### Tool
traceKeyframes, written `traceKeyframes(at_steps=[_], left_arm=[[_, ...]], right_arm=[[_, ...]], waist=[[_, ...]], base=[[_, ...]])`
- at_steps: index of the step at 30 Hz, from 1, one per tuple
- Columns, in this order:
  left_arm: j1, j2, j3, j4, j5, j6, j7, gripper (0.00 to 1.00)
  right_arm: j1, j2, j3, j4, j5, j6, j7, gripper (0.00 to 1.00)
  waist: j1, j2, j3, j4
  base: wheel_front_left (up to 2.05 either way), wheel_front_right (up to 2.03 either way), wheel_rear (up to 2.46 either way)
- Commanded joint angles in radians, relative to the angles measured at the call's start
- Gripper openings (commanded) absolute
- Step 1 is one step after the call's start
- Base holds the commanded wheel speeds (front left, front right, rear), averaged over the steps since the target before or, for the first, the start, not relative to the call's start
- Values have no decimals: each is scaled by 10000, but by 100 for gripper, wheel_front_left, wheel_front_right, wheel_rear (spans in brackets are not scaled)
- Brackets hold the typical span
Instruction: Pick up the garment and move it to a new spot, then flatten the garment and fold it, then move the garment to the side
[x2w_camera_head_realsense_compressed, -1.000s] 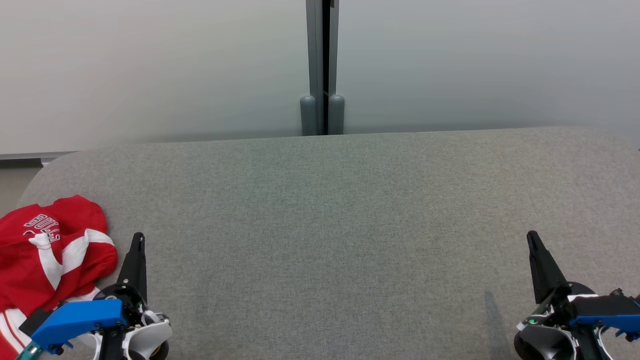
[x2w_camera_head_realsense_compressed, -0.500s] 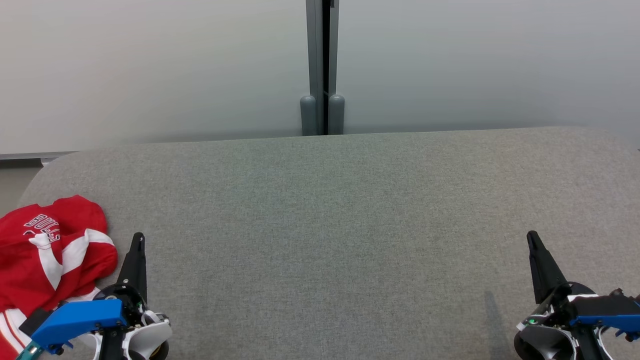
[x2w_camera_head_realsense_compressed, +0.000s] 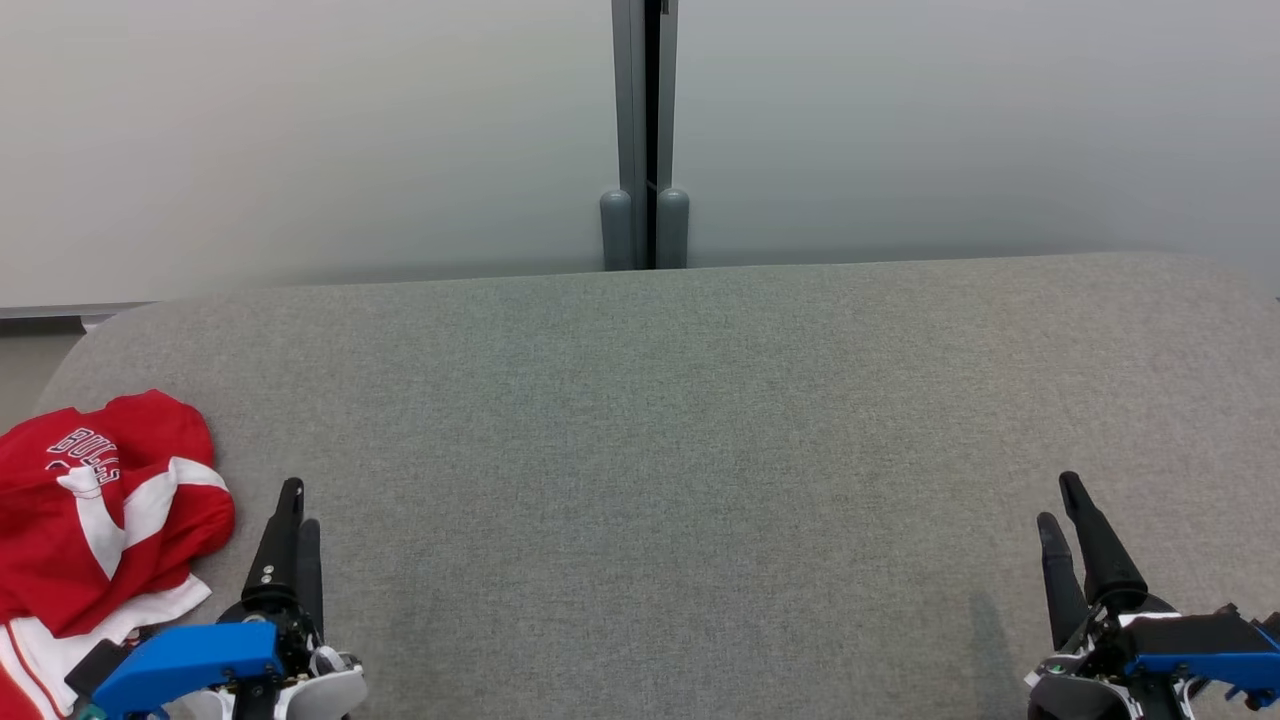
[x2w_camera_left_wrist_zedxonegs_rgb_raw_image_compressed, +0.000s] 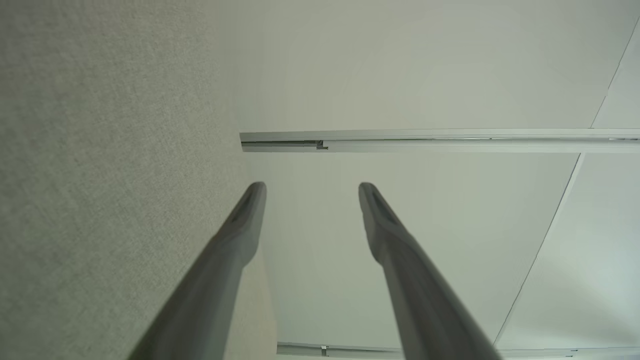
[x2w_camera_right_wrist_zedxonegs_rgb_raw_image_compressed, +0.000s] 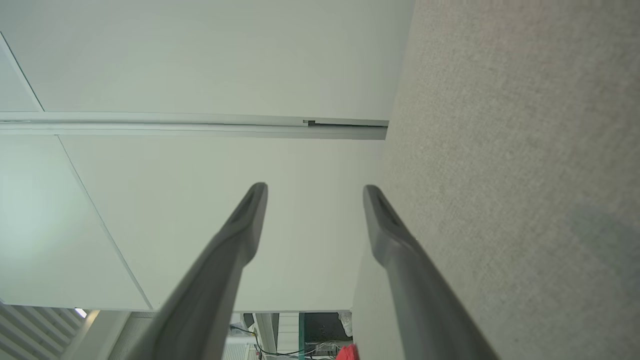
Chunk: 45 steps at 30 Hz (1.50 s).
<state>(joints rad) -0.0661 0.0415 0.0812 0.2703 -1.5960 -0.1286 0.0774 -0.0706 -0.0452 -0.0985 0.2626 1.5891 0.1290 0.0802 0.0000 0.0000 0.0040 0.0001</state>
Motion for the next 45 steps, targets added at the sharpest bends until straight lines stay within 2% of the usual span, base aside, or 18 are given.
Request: traceKeyframes(at_steps=[1,7,32,45], left_arm=[[-398,132,-147,-254,197,-12,-134,100],[-506,256,-378,-446,1058,-13,-425,100],[-647,778,-1387,-349,5888,-19,-1412,100],[-692,927,-1667,100,7775,-6,-1832,100]], right_arm=[[-145,-155,84,-255,-268,15,-150,100],[-169,-311,230,-366,-1186,16,-453,100],[16,-610,437,-971,-6728,19,-1220,100],[93,-653,492,-1123,-8798,21,-1331,100]], waist=[[0,0,-1,5],[0,0,-7,22],[0,0,-115,99],[0,0,-168,143]], base=[[0,0,0],[0,0,0],[0,0,0],[0,0,0]])
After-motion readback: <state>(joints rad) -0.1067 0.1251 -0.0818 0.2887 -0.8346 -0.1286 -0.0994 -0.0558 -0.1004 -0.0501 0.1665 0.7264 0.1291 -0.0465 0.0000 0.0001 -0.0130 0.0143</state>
